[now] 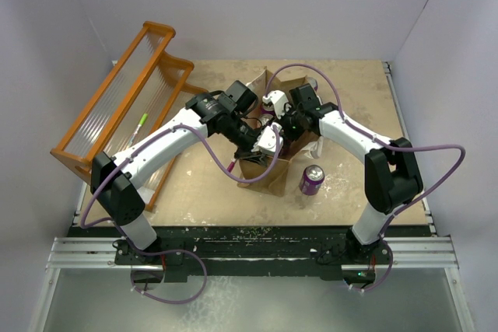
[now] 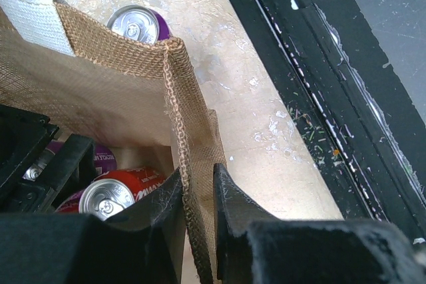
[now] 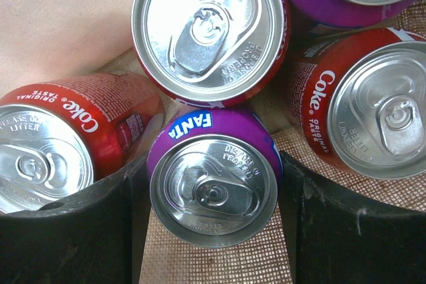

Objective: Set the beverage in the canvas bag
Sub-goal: Place the drink in the canvas bag.

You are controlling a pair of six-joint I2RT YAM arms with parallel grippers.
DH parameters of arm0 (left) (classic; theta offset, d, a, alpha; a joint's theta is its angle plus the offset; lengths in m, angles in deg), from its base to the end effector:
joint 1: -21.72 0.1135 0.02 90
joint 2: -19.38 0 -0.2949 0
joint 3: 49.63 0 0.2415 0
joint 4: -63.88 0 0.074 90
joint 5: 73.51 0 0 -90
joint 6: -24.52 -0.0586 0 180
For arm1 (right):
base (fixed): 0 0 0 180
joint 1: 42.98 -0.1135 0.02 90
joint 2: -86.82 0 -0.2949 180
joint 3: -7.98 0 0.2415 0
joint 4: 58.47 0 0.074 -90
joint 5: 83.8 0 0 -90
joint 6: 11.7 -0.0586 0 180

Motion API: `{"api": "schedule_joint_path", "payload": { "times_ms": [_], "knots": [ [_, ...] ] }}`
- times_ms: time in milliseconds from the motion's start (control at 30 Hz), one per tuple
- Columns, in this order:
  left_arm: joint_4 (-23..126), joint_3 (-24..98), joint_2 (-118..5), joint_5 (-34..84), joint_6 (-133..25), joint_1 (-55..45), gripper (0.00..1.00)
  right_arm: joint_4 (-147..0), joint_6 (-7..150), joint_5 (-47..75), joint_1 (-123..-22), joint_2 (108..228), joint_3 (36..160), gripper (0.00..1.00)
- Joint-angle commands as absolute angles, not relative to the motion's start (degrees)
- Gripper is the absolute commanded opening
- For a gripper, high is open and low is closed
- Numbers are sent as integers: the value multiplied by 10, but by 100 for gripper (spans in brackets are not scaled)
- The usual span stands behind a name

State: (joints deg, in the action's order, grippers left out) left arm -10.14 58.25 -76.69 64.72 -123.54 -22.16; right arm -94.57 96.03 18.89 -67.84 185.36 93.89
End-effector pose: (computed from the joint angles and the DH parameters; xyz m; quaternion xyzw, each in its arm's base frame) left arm 0.2150 -0.2674 0.3562 0.7501 0.4817 -0.3665 0.2665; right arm 0.3448 0.1739 0.2537 -0.3741 0.8525 0.1250 0.3431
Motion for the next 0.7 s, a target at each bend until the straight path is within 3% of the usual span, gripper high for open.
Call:
{"api": "schedule_joint_path", "payload": {
  "times_ms": [0,333,667],
  "knots": [
    [-106,586,-752,659,-1239,-219,24,-985,992,155,-660,1845,935,53],
    [-100,584,-749,649,-1233,-219,24,-997,982,174,-660,1854,971,76],
    [-99,583,-746,645,-1233,-219,24,-1027,975,202,-661,1848,1010,86]
  ]
}}
